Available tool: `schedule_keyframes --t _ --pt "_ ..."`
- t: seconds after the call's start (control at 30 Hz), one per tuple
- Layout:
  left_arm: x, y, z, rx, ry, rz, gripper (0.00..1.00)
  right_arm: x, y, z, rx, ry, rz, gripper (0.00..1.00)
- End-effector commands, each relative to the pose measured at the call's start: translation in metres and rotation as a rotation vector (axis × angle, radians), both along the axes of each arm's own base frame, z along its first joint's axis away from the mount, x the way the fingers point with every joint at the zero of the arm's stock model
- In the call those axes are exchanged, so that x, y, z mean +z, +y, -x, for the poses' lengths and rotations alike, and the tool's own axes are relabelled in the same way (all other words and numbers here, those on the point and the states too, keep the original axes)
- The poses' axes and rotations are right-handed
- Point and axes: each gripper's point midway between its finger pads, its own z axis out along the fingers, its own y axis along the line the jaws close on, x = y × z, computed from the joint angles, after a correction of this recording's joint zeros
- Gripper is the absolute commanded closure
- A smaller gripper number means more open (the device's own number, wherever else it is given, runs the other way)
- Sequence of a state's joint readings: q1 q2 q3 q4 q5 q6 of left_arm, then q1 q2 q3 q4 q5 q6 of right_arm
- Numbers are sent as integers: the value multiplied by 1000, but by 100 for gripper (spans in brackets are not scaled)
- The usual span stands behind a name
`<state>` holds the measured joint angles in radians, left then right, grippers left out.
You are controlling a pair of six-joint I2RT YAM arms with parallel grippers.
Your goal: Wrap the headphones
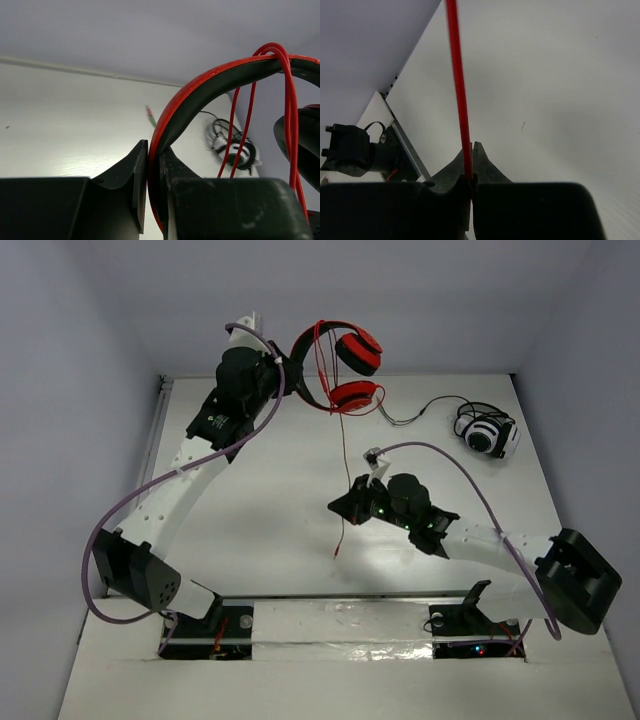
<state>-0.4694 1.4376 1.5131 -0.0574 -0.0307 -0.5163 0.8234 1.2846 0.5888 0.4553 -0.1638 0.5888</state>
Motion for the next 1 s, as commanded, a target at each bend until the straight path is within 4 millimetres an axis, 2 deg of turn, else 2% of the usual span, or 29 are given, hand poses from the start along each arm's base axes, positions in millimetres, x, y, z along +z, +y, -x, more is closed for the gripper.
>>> schedule_keyframes --t 0.0,0.07,0.1,0.33,0.47,0.57,0.63,0.77,0.83,0.87,0.9,0.97 --pt "27 26 -17 174 -113 65 100 5 0 18 25 30 -6 100" --pt "18 30 -22 205 -108 61 100 7 0 27 41 39 -17 100" --pt "7 33 -24 225 -89 53 100 14 1 32 54 39 -36 99" --pt "-42 44 -34 349 -33 -43 100 38 5 55 119 56 -75 98" --pt "-68 35 -29 370 -11 -120 100 56 9 74 200 78 -117 95" --pt "-92 24 -22 359 15 -169 100 78 14 85 270 89 -152 93" --pt "-111 12 -15 334 41 -206 100 88 14 85 271 82 -159 93" --pt "-142 2 -2 300 83 -239 100 118 12 79 247 42 -164 91" --pt "-159 -1 6 288 107 -253 100 126 9 66 175 10 -155 91" --pt "-164 -5 10 274 114 -261 100 123 6 62 145 21 -131 89" --pt "-175 -7 16 261 131 -275 100 131 3 53 95 -3 -126 89" --pt "-183 -7 22 250 144 -286 100 132 1 47 66 -10 -101 88"
